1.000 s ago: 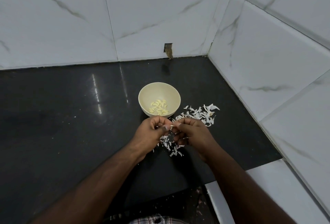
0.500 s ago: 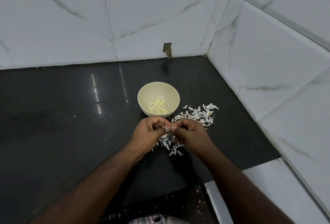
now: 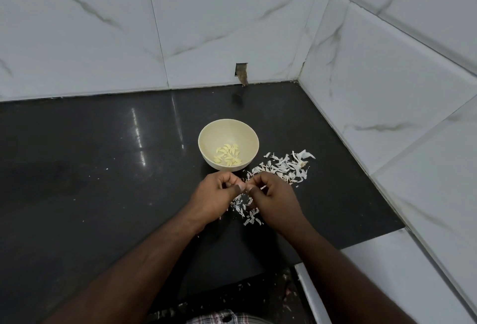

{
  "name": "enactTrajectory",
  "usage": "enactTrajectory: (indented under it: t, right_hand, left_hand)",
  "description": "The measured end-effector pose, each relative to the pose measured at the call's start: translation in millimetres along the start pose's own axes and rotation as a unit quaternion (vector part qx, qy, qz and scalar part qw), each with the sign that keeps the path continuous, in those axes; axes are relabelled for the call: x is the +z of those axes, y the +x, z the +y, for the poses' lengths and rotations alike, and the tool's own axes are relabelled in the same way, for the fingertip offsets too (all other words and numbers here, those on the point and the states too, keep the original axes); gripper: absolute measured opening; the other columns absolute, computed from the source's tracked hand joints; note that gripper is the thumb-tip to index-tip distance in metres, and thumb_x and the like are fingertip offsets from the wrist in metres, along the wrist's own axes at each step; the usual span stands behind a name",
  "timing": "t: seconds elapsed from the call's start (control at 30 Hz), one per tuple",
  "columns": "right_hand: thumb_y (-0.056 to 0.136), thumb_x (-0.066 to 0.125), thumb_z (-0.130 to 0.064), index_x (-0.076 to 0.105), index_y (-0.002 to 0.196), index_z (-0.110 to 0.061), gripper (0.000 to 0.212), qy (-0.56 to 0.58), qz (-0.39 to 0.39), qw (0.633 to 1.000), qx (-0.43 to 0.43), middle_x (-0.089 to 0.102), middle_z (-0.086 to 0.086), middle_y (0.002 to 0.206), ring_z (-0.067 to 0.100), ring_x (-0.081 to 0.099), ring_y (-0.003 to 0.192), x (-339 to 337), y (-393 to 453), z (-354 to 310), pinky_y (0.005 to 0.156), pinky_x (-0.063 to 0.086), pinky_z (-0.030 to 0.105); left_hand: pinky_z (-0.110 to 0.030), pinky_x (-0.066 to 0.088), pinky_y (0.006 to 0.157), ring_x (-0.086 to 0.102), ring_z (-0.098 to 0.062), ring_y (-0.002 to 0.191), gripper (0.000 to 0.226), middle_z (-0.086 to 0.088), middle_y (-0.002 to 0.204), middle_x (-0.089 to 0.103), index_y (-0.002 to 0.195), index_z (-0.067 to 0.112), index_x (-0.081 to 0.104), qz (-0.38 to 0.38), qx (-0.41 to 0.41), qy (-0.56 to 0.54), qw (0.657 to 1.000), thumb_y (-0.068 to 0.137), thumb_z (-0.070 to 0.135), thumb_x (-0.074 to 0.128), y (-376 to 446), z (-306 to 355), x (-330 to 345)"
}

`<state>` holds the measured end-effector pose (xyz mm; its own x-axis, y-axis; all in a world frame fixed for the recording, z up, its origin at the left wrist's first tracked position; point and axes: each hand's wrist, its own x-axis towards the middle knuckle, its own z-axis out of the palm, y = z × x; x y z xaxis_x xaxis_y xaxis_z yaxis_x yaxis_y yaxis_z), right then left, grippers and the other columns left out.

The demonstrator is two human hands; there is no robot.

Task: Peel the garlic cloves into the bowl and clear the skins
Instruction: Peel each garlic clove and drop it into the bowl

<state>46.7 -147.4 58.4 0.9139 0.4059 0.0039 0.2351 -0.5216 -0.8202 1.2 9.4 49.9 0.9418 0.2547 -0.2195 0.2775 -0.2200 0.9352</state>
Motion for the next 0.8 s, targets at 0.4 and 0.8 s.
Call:
enactTrajectory:
  t: [0.4, 0.8]
  right_hand:
    - [0.096, 0.047, -0.034, 0.060, 0.095, -0.021, 0.018, -0.212, 0.060, 0.960, -0.173, 0.059, -0.006, 0.092, 0.015, 0.059, 0.073, 5, -7, 10, 0.057, 0.049, 0.035]
    - [0.098, 0.052, -0.007, 0.061, 0.082, -0.011, 0.018, 0.393, -0.161, 0.871, 0.247, 0.060, 0.003, 0.070, 0.018, 0.060, 0.056, -15, 2, -13, 0.050, 0.044, 0.024]
  left_hand:
    - [-0.028, 0.043, 0.060, 0.055, -0.010, 0.064, 0.022, 0.001, 0.073, 0.063, 0.078, 0.022, 0.069, -0.030, -0.051, -0.031, 0.998, 0.097, 0.026, 0.061, -2, 2, 4]
    - [-0.016, 0.047, 0.071, 0.057, 0.000, 0.072, 0.021, 0.010, 0.077, 0.066, 0.087, 0.021, 0.069, -0.002, 0.098, -0.058, 0.993, 0.094, 0.002, 0.064, -4, 2, 5]
